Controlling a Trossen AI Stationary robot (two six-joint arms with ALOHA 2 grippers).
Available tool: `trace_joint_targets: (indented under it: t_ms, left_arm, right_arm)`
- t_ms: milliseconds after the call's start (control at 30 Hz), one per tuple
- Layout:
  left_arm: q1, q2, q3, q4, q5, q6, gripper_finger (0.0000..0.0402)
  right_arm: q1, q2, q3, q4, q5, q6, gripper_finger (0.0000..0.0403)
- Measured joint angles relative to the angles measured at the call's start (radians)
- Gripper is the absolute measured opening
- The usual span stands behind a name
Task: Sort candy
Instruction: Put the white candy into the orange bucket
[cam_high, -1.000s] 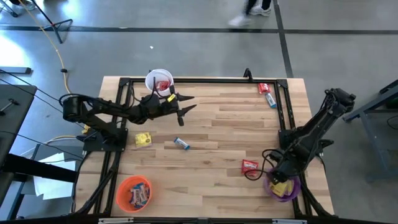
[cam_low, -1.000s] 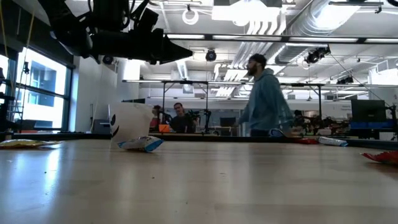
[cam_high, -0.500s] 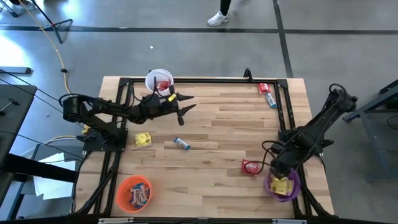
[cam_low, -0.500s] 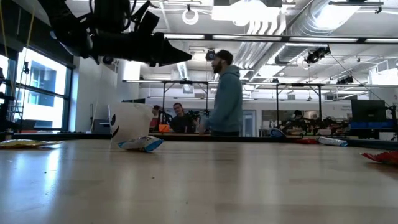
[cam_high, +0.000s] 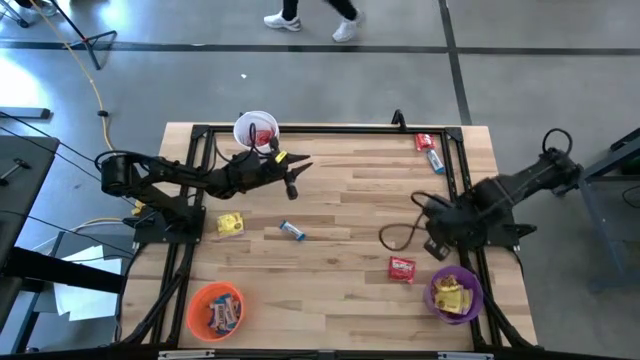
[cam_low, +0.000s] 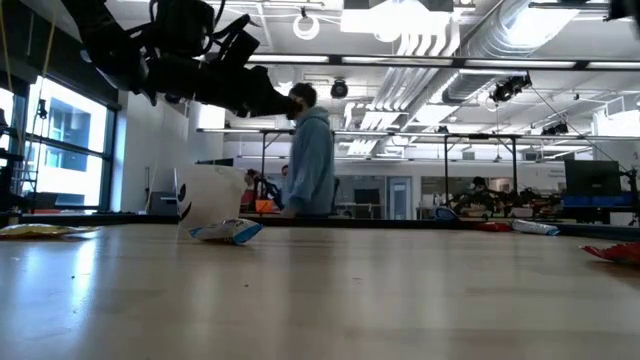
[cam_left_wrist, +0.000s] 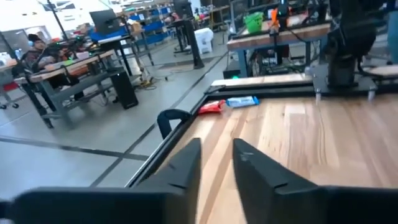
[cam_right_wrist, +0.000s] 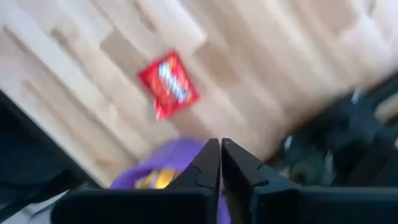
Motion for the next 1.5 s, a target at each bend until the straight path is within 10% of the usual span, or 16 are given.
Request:
trace_joint_targets:
  t_ms: [167, 667, 1200, 1500]
  left_arm:
    - [0.000, 0.000, -0.005, -0.029, 0.004, 0.025, 0.0008]
    - [0.043, 0.000, -0.153, 0.139, 0.078, -0.056, 0.0000]
    - [0.131, 0.000, -0.206, 0.190, 0.112, -0.099, 0.0000]
    - [0.152, 0.000, -0.206, 0.185, 0.112, -0.098, 0.0000]
  right_arm:
    - [-0.215, 0.000, -0.043, 0.089, 0.054, -0.325, 0.0010]
    - [-0.828, 0.000, -0.331, 0.783, -0.097, -1.142, 0.0001]
    - [-1.149, 0.113, -0.423, 1.088, -0.140, -1.226, 0.0009]
    - [-1.226, 0.190, -0.421, 0.985, -0.005, -1.096, 0.0105]
